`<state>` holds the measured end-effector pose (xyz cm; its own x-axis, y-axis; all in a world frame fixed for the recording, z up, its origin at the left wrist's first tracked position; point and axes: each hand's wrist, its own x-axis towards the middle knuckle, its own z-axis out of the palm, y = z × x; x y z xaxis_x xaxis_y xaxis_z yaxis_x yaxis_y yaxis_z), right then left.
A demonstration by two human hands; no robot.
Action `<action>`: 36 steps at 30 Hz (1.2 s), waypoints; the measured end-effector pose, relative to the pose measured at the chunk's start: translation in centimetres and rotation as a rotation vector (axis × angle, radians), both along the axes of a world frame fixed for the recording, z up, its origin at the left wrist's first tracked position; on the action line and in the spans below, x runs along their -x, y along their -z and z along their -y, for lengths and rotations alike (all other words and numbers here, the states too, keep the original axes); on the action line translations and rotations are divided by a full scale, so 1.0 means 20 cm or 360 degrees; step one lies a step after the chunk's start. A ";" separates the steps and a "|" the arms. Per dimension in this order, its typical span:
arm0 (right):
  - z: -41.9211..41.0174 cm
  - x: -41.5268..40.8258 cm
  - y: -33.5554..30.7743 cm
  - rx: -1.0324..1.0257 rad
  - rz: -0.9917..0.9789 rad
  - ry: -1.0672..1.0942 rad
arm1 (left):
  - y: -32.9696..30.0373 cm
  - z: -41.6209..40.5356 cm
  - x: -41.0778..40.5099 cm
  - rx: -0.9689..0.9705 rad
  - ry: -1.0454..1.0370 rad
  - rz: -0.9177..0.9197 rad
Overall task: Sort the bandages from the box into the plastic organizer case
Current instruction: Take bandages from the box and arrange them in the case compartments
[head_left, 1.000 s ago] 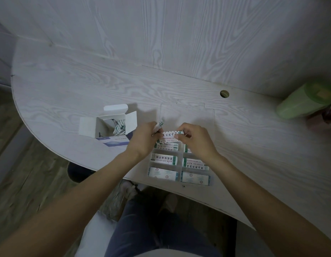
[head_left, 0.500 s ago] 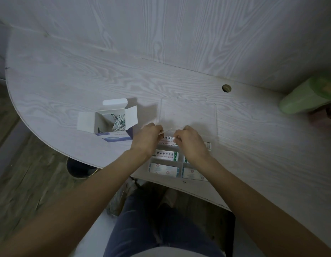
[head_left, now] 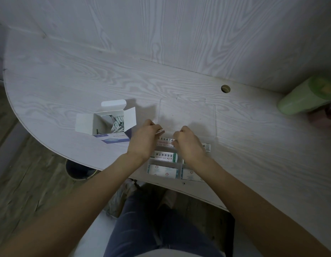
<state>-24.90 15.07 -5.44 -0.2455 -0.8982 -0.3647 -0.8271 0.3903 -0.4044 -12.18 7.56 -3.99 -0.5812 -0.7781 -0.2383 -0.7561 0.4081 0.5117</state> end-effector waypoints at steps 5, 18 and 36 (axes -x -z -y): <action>0.00 0.06 -0.17 0.0286 0.0949 0.0437 | -0.13 -0.01 0.03 -0.1166 -0.0394 -0.0602; 0.00 0.06 -0.24 0.0464 0.1452 0.0829 | -0.21 -0.04 0.02 -0.1429 -0.0204 -0.0588; 0.01 0.01 -0.01 0.0384 0.0614 0.0768 | -0.17 0.06 -0.05 -0.0817 -0.0466 -0.0674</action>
<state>-25.16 14.77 -5.21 -0.5330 -0.7874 -0.3095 -0.3605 0.5424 -0.7589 -11.18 6.39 -0.68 -0.4897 -0.7663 -0.4159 -0.4922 -0.1508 0.8573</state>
